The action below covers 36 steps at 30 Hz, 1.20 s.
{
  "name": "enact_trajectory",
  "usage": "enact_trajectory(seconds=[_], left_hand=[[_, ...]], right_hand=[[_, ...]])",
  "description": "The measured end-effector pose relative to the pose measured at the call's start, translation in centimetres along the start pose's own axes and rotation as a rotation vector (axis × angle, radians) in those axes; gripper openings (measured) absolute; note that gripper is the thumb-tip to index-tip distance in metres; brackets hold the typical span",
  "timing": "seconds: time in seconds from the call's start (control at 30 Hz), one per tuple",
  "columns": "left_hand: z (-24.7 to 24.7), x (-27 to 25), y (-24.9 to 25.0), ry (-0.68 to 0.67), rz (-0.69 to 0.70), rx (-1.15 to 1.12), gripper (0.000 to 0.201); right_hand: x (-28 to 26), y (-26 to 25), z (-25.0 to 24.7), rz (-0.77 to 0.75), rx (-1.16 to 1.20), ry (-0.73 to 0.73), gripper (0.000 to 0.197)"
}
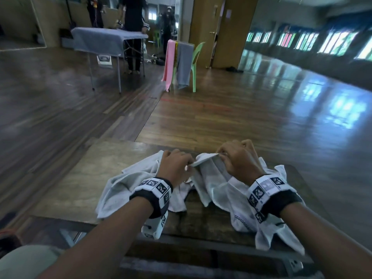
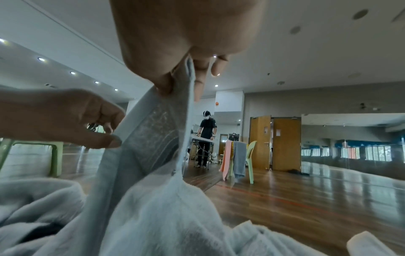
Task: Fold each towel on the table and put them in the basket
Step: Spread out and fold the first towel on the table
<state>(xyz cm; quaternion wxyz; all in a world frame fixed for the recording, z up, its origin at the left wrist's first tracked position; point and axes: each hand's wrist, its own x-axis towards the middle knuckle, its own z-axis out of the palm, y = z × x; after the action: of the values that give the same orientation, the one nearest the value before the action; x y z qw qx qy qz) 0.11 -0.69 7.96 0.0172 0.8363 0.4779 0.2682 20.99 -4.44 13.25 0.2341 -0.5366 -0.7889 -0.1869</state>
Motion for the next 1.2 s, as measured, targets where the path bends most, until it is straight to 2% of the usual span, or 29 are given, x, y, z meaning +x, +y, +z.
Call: enact_trajectory(seconds=[0.13,0.3,0.43,0.57,0.7,0.8,0.87,0.93,1.0,1.2], left_hand=[[-1.3,-0.4,-0.3,0.022,-0.075,-0.069,0.006],[-2.7,-0.9,-1.5,-0.004,-0.099,-0.026,0.01],[-2.6,-2.4,-2.5,-0.113,-0.096,0.147,0.014],[-2.3,-4.0,-3.2,-0.155,-0.114,0.168,0.018],[-3.1,-4.6,-4.1,-0.082,-0.141,-0.01,0.022],[-3.6,-4.8,-5.3,-0.002,-0.156,-0.374,0.024],[-3.9,-4.8,-5.5,0.087,-0.095,-0.481,0.028],[-4.5,-4.8,-5.5,0.164,-0.079,-0.498,0.04],[-4.9,-4.7,-5.8,0.218,-0.108,-0.5,0.041],[-8.1,-2.4,-6.2,0.233,-0.084,-0.38,0.046]], right_hand=[[0.4,1.0,-3.9,0.055,-0.022,0.023,0.012],[0.4,2.9,-7.1,0.148,-0.017,0.005,0.019],[-0.2,4.0,-8.0,0.202,0.01,0.036,0.02],[-1.7,5.1,-7.1,0.24,-0.023,-0.061,0.012],[-3.7,6.1,-5.6,0.309,0.018,-0.153,0.004],[-4.6,6.3,-4.8,0.332,0.044,-0.271,0.01],[-5.5,6.2,-3.8,0.329,0.025,-0.368,0.013],[-6.4,6.2,-2.9,0.343,0.009,-0.415,0.01],[-7.1,5.9,-2.5,0.354,0.031,-0.429,0.004],[-5.6,6.0,-4.4,0.346,0.086,-0.361,0.005]])
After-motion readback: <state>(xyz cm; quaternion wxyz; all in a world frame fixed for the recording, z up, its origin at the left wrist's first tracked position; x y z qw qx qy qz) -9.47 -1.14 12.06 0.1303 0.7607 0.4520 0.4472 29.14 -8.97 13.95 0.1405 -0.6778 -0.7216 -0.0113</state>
